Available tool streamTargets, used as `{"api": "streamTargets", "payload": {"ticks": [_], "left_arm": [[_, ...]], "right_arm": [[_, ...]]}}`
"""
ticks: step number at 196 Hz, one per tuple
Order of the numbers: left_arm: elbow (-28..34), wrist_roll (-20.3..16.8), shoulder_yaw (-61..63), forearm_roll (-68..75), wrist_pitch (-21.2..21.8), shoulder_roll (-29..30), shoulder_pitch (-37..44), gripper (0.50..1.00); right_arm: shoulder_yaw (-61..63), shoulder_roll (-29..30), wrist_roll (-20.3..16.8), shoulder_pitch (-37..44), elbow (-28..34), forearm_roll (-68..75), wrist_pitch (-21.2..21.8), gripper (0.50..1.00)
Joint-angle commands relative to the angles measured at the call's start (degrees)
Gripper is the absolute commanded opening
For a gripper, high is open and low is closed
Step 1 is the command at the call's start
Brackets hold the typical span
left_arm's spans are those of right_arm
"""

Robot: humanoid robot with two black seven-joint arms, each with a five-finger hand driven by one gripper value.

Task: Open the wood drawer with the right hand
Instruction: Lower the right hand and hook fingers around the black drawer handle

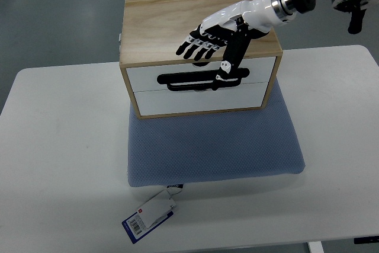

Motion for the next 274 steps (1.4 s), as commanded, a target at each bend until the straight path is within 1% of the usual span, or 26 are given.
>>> {"api": "streamTargets", "payload": {"ticks": [1, 17, 18, 30, 60, 61, 76, 85, 86, 88, 104, 109, 201, 231, 274], "left_arm": [[0.0, 0.0, 0.0, 0.0, 0.0, 0.0, 0.0, 1.000], [0.0, 0.0, 0.0, 0.0, 0.0, 0.0, 0.1, 1.000], [0.0, 0.0, 0.0, 0.0, 0.0, 0.0, 0.0, 1.000], [0.0, 0.0, 0.0, 0.0, 0.0, 0.0, 0.0, 1.000], [0.0, 0.0, 0.0, 0.0, 0.0, 0.0, 0.0, 1.000], [0.0, 0.0, 0.0, 0.0, 0.0, 0.0, 0.0, 1.000], [0.0, 0.0, 0.0, 0.0, 0.0, 0.0, 0.0, 1.000], [0.0, 0.0, 0.0, 0.0, 0.0, 0.0, 0.0, 1.000], [0.0, 0.0, 0.0, 0.0, 0.0, 0.0, 0.0, 1.000], [0.0, 0.0, 0.0, 0.0, 0.0, 0.0, 0.0, 1.000], [0.0, 0.0, 0.0, 0.0, 0.0, 0.0, 0.0, 1.000], [0.0, 0.0, 0.0, 0.0, 0.0, 0.0, 0.0, 1.000], [0.0, 0.0, 0.0, 0.0, 0.0, 0.0, 0.0, 1.000], [0.0, 0.0, 0.0, 0.0, 0.0, 0.0, 0.0, 1.000], [0.0, 0.0, 0.0, 0.0, 0.0, 0.0, 0.1, 1.000]], "right_arm": [[0.2, 0.5, -0.2, -0.4, 0.2, 0.0, 0.2, 0.930], [0.2, 0.7, -0.3, -0.7, 0.4, 0.0, 0.2, 0.930], [0.2, 0.7, -0.9, -1.0, 0.6, 0.0, 0.4, 0.930], [0.2, 0.7, -2.1, -1.4, 0.7, 0.0, 0.4, 0.930], [0.2, 1.0, -2.9, -2.1, 0.7, -0.1, -0.1, 0.930], [0.2, 1.7, -3.4, -2.5, 0.7, 0.0, -0.5, 0.930], [0.2, 2.0, -3.9, -3.2, 0.7, -0.1, -1.9, 0.928], [0.2, 2.0, -3.9, -3.2, 0.7, -0.1, -1.9, 0.928], [0.2, 2.1, -4.4, -3.7, 0.7, -0.1, -3.3, 0.928], [0.2, 2.1, -4.5, -3.8, 0.7, -0.1, -3.5, 0.928], [0.2, 2.1, -4.9, -4.1, 0.7, -0.1, -4.1, 0.928], [0.3, 2.2, -5.5, -4.6, 0.7, -0.1, -4.5, 0.928], [0.2, 2.8, -5.6, -5.4, 0.6, -0.4, -5.8, 0.928], [0.2, 2.8, -6.5, -5.8, 0.6, -0.4, -5.8, 0.928], [0.2, 2.9, -6.8, -5.9, 0.6, -0.4, -5.7, 0.928]]}}
